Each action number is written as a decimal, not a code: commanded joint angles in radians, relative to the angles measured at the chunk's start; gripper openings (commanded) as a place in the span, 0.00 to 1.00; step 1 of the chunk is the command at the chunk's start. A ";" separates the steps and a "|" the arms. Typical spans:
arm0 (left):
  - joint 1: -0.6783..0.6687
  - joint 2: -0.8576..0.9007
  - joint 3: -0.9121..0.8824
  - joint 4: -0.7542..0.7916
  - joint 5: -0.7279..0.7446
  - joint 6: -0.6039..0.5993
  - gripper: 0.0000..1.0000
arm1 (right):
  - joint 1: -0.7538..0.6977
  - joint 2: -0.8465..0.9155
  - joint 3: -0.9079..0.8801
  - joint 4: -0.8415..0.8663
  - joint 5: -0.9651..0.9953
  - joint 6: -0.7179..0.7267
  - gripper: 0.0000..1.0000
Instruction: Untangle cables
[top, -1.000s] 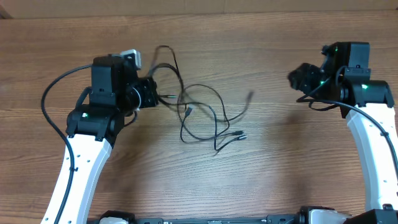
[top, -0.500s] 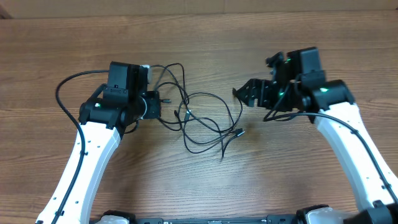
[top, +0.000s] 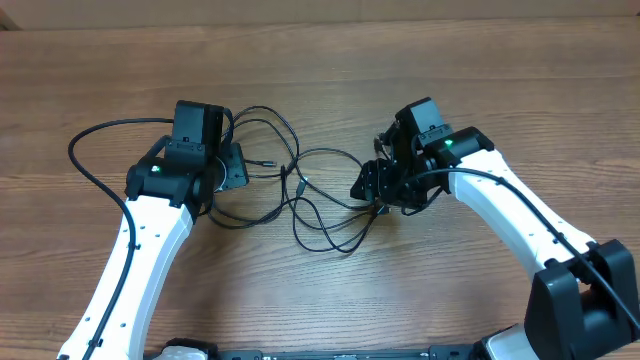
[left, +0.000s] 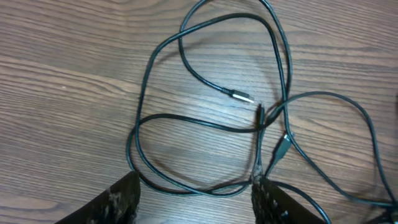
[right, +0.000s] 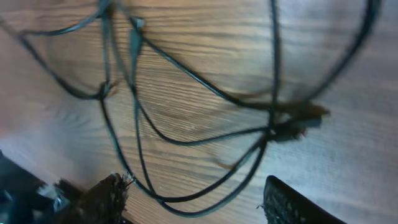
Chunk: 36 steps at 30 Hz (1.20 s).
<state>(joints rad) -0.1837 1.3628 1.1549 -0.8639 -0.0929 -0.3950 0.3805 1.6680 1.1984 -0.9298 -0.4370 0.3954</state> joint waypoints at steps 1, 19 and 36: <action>-0.007 0.003 0.019 0.000 0.073 -0.025 0.59 | 0.001 0.029 -0.016 -0.019 0.035 0.157 0.69; -0.010 0.139 0.018 -0.007 0.171 -0.024 0.50 | 0.043 0.055 -0.139 0.126 -0.040 0.299 0.49; -0.014 0.321 0.017 -0.022 0.167 -0.001 0.51 | 0.058 0.062 -0.171 0.189 0.010 0.360 0.25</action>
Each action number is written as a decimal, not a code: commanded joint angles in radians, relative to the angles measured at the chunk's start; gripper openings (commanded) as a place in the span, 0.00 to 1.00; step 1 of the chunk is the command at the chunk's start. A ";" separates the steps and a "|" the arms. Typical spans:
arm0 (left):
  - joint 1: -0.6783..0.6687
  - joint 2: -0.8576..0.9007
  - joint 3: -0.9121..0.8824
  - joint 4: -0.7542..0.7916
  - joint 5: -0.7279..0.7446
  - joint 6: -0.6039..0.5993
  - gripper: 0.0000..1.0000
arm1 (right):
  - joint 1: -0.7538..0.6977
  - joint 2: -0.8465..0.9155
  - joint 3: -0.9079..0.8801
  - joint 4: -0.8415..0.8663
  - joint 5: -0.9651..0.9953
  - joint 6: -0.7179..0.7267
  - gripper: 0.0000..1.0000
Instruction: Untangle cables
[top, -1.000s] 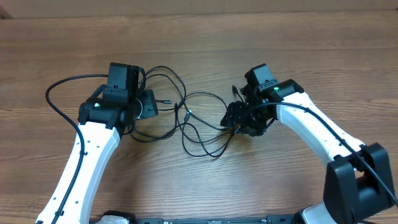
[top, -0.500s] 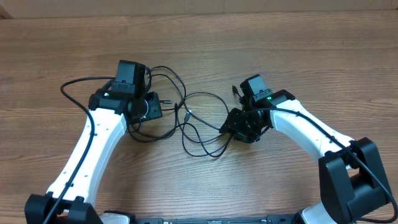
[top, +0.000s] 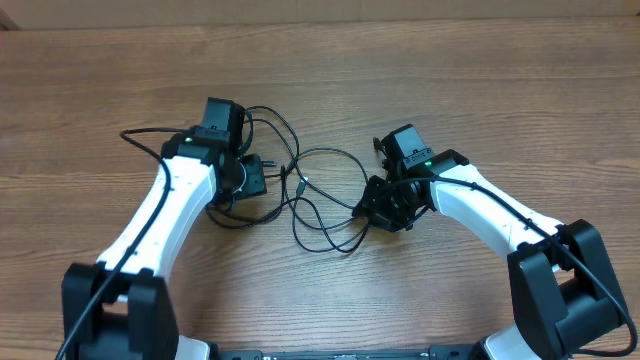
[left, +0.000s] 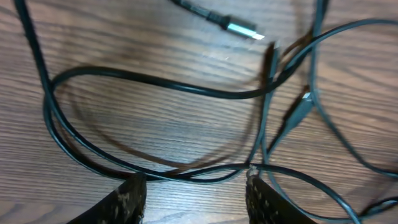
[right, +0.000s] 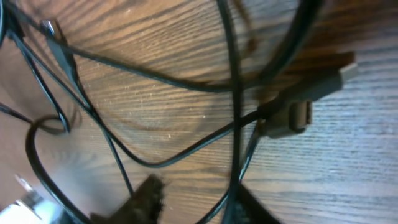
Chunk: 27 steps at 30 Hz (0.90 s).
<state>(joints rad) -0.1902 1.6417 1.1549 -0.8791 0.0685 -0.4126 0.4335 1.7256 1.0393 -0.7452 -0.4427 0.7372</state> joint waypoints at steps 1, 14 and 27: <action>-0.008 0.059 0.017 -0.006 0.006 0.017 0.51 | 0.005 0.005 -0.013 0.003 0.015 0.019 0.18; -0.008 0.216 0.017 0.009 0.006 0.028 0.52 | 0.032 0.005 -0.055 0.064 0.023 0.012 0.04; -0.007 0.249 0.016 0.019 -0.032 0.035 0.56 | -0.092 -0.044 0.326 -0.295 0.352 -0.283 0.04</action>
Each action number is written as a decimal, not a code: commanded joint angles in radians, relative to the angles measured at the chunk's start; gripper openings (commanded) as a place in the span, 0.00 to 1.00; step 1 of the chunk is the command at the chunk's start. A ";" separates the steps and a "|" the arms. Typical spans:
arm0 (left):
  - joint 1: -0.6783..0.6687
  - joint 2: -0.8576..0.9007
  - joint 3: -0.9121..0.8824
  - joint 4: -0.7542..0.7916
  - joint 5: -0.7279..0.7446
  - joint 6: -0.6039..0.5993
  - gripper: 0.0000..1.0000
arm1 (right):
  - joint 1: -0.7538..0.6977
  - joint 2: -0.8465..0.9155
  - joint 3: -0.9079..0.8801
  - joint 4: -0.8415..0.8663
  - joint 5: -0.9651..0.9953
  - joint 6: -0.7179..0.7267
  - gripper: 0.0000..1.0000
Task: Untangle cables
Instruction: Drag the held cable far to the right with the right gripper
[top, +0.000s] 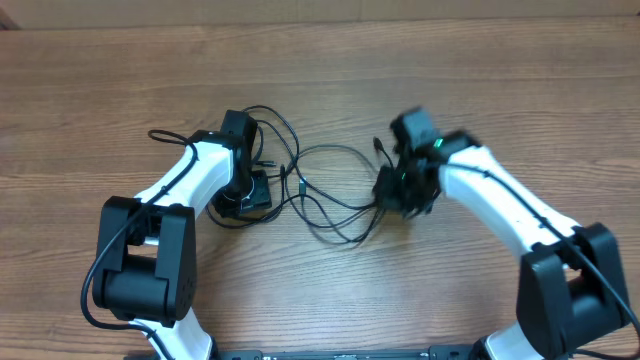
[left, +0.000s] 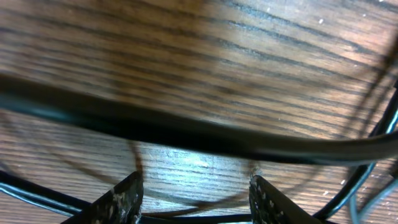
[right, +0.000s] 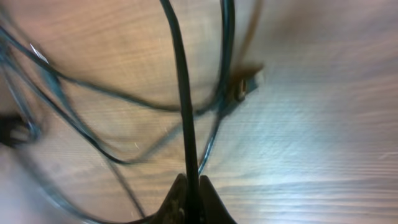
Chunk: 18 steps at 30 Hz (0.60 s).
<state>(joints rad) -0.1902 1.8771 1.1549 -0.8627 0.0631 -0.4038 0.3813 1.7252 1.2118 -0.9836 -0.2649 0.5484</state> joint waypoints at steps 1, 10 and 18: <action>-0.007 0.014 0.016 0.002 -0.029 0.026 0.56 | -0.055 -0.048 0.218 -0.106 0.231 -0.102 0.04; -0.007 0.014 0.005 0.002 -0.030 0.026 0.67 | -0.166 -0.053 0.691 -0.291 0.452 -0.222 0.04; -0.006 0.014 -0.035 0.003 -0.057 0.026 0.63 | -0.296 -0.053 1.060 -0.303 0.514 -0.243 0.04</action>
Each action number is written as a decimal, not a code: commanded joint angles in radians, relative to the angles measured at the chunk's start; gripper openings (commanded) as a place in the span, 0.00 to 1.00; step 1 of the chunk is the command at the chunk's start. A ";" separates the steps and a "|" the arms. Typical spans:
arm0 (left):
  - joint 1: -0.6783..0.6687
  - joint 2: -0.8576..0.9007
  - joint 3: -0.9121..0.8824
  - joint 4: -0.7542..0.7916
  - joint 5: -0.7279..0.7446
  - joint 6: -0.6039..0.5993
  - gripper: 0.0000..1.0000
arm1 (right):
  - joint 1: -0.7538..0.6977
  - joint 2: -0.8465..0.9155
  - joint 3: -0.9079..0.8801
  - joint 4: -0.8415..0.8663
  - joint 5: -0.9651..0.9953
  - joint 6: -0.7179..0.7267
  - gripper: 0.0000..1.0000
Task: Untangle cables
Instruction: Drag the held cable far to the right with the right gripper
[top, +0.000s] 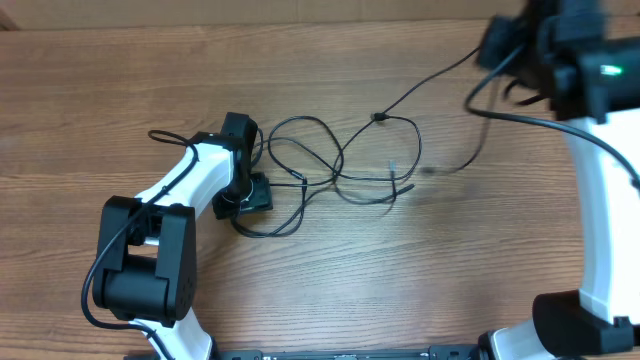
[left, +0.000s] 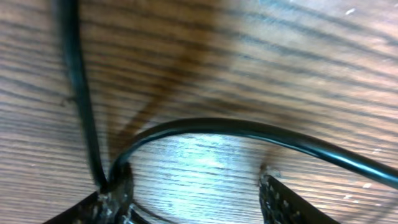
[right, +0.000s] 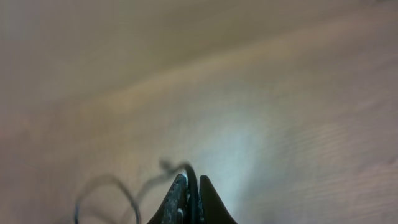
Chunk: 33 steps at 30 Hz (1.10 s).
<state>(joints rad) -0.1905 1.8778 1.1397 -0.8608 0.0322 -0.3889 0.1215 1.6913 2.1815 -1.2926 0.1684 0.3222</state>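
A tangle of thin black cables (top: 340, 170) lies mid-table, with a small knot (top: 378, 118) and a plug end (top: 392, 166) at its right. My left gripper (top: 243, 192) is down on the tangle's left end. In the left wrist view it is open (left: 196, 202), a cable (left: 249, 132) arching across between the fingers and another strand (left: 78, 93) running down to the left finger. My right gripper (top: 505, 48) is raised high at the far right, shut (right: 189, 186) on one black cable that runs taut down to the knot. A slack loop (top: 478, 140) hangs below it.
The wooden table (top: 120, 300) has its far edge (top: 300, 26) along the top of the overhead view. The left arm's own lead (top: 165, 135) loops beside its wrist. The right arm (top: 600, 200) runs along the right side.
My right gripper, then low at the tangle's right side, is now high at the far right with the cable still in it. The tangle has stretched rightwards. The left gripper stays put, open.
Both grippers stood open over either side of the tangle, then lower and closer to it. After that the right one was shut on a cable and the left sat on the table over the left loops. Now the right holds its cable high and taut.
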 joint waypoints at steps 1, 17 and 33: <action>-0.006 0.013 -0.022 0.001 -0.031 0.011 0.61 | -0.047 -0.019 0.110 0.006 0.102 -0.017 0.04; -0.005 0.013 -0.024 0.002 -0.043 0.008 0.53 | -0.533 -0.019 0.264 0.027 0.226 0.129 0.04; -0.005 -0.020 0.009 -0.006 0.048 0.007 0.39 | -0.748 0.047 0.258 -0.255 -0.148 0.140 0.04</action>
<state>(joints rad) -0.1902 1.8771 1.1343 -0.8654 0.0162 -0.3866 -0.6392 1.6955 2.4218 -1.4967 0.1131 0.5011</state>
